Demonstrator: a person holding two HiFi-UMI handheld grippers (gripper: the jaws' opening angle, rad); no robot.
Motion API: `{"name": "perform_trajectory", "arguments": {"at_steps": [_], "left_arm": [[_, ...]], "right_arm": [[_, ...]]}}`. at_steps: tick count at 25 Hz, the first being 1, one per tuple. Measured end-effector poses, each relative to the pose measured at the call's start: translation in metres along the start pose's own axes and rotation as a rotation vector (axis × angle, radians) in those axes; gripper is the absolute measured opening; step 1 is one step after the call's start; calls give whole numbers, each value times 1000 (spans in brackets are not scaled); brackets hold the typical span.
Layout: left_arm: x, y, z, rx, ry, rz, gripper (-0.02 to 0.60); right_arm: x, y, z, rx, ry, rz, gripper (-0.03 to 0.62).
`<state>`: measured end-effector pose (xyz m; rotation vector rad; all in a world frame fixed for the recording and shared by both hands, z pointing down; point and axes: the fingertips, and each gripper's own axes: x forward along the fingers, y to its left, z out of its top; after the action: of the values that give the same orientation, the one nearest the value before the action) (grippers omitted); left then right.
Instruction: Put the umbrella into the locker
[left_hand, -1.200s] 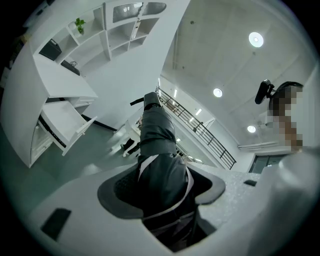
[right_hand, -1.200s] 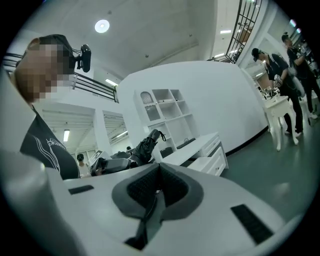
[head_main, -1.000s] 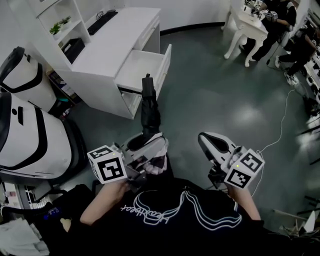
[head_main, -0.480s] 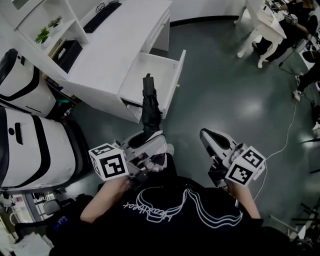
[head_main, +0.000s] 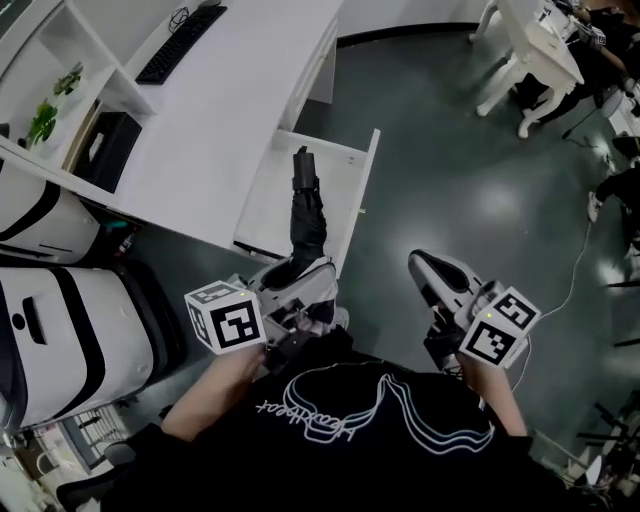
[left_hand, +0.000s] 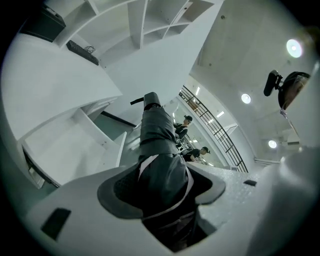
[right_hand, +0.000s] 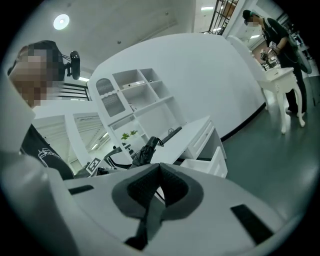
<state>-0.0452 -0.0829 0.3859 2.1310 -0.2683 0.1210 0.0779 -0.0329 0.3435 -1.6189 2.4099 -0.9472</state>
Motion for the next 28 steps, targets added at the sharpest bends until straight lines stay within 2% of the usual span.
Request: {"name": "perform_trajectory", "arguments": {"at_steps": [6,17,21,28], "left_arm": [[17,33,21,-2,21,60,249],[56,92,22,62,117,213,249],[72,105,23,105,160,270,249],[96,144,25,100,226,366,249]], "right_arm": [[18,-21,1,51,0,-11,3],[17,-65,13,106,-26,-12,3],[25,-87,26,134,-12,0,3],[53,-121,51,146,52,42,3]]}}
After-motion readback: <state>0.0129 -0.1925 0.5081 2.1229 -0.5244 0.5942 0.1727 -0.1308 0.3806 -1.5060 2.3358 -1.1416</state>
